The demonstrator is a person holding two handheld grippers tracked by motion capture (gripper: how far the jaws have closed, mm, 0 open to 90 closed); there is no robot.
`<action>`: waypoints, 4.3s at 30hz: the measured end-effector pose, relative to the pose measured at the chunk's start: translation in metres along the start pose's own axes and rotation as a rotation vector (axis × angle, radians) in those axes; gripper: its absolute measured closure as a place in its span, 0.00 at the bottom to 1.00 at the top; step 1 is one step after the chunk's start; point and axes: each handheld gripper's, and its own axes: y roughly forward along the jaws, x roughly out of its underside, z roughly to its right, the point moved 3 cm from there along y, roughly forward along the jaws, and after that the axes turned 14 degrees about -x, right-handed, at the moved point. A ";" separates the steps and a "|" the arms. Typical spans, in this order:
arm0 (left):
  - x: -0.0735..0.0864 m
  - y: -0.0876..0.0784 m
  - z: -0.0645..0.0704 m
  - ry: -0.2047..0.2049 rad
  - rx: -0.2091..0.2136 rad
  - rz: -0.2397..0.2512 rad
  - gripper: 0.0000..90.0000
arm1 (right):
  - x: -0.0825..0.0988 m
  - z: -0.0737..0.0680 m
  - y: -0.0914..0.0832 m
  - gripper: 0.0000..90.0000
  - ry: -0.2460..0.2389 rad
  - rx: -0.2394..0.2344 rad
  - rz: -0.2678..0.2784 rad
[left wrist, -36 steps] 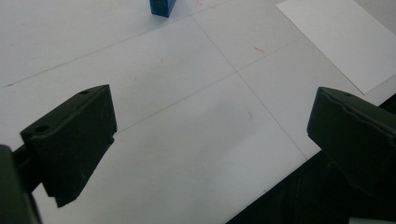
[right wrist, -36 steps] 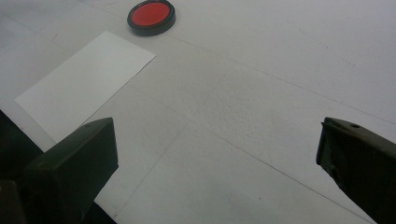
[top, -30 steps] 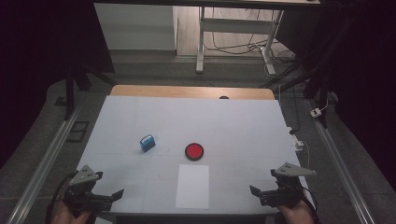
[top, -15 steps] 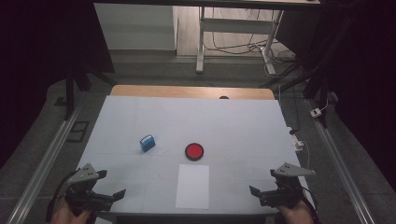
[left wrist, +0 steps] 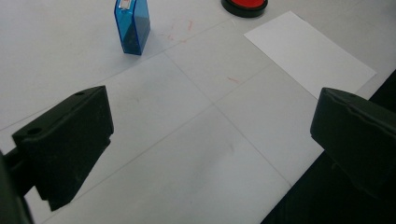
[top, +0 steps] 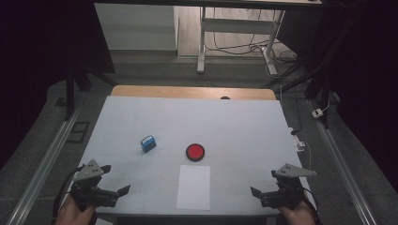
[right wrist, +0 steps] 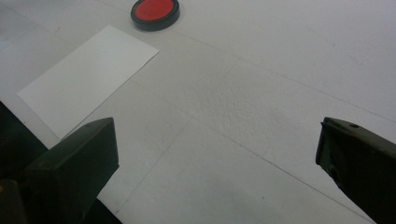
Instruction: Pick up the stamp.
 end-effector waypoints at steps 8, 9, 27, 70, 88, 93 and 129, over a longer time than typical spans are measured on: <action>-0.005 0.009 0.000 -0.009 -0.009 -0.016 0.00 | 0.000 0.000 0.000 0.00 -0.002 0.000 -0.002; -0.005 0.011 0.000 -0.009 -0.011 -0.019 0.00 | 0.000 0.000 0.000 0.00 -0.003 0.001 -0.002; -0.023 0.039 -0.011 0.014 -0.025 -0.042 0.00 | 0.000 0.000 0.000 0.00 -0.003 0.000 -0.004; -0.068 0.118 -0.045 0.106 -0.047 -0.077 0.00 | 0.000 -0.002 0.003 0.00 -0.018 -0.005 -0.026; -0.081 0.156 -0.044 0.151 -0.022 -0.135 0.00 | 0.000 -0.003 0.003 0.00 -0.025 -0.008 -0.039; -0.084 0.161 -0.044 0.150 -0.022 -0.145 0.00 | 0.000 -0.003 0.004 0.00 -0.024 -0.010 -0.040; -0.087 0.153 -0.046 0.216 0.011 -0.152 0.77 | 0.001 -0.003 0.004 0.00 -0.028 -0.014 -0.043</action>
